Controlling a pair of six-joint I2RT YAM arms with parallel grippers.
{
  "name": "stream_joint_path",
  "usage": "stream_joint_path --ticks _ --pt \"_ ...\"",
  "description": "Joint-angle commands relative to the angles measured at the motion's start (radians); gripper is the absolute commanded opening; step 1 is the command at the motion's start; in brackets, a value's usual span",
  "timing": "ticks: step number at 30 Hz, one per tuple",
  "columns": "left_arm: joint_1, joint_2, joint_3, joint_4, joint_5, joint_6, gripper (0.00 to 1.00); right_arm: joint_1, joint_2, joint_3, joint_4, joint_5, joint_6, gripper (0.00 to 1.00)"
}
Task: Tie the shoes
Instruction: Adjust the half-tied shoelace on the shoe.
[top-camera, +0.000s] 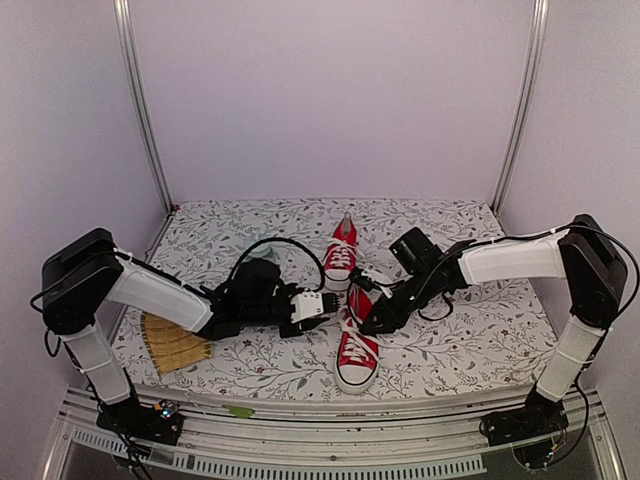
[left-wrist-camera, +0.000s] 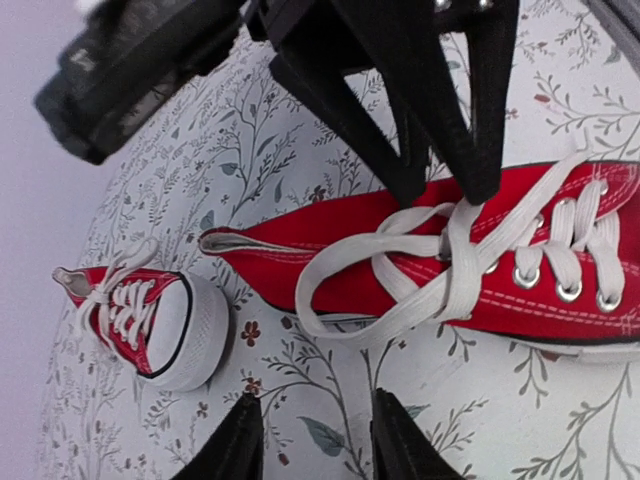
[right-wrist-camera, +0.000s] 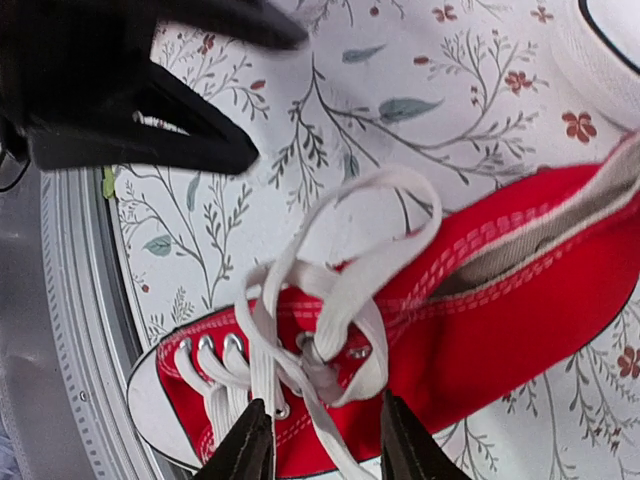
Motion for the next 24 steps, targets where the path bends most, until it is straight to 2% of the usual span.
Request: stream_joint_path --ticks 1,5,9,11,13,14,17,21,24 --pt "0.006 -0.087 -0.053 0.104 -0.089 -0.033 0.45 0.001 -0.065 -0.068 -0.045 0.034 0.016 0.4" --pt "0.007 -0.179 -0.09 0.161 -0.147 -0.073 0.55 0.0 -0.077 -0.11 -0.048 0.046 0.026 0.42" --pt "0.024 -0.274 -0.12 0.197 -0.176 -0.203 0.64 0.0 -0.059 -0.115 0.006 0.047 0.019 0.42" --pt "0.063 -0.342 -0.153 0.232 -0.11 -0.311 0.72 0.0 -0.045 -0.113 0.03 0.059 0.009 0.41" --pt "0.099 -0.389 -0.194 0.314 -0.072 -0.428 0.9 0.0 -0.028 -0.117 0.042 0.068 -0.001 0.39" --pt "0.111 -0.407 -0.216 0.36 -0.075 -0.459 0.95 0.0 -0.024 -0.117 0.043 0.074 -0.004 0.37" --pt "0.135 -0.437 -0.229 0.385 -0.065 -0.469 0.96 0.0 -0.02 -0.124 0.044 0.088 -0.014 0.28" --pt "0.137 -0.422 -0.164 0.208 -0.02 -0.403 0.96 0.001 -0.043 -0.127 0.023 0.087 -0.025 0.03" --pt "0.136 -0.429 -0.164 0.214 -0.015 -0.409 0.96 0.0 -0.086 -0.131 0.013 0.071 -0.032 0.01"
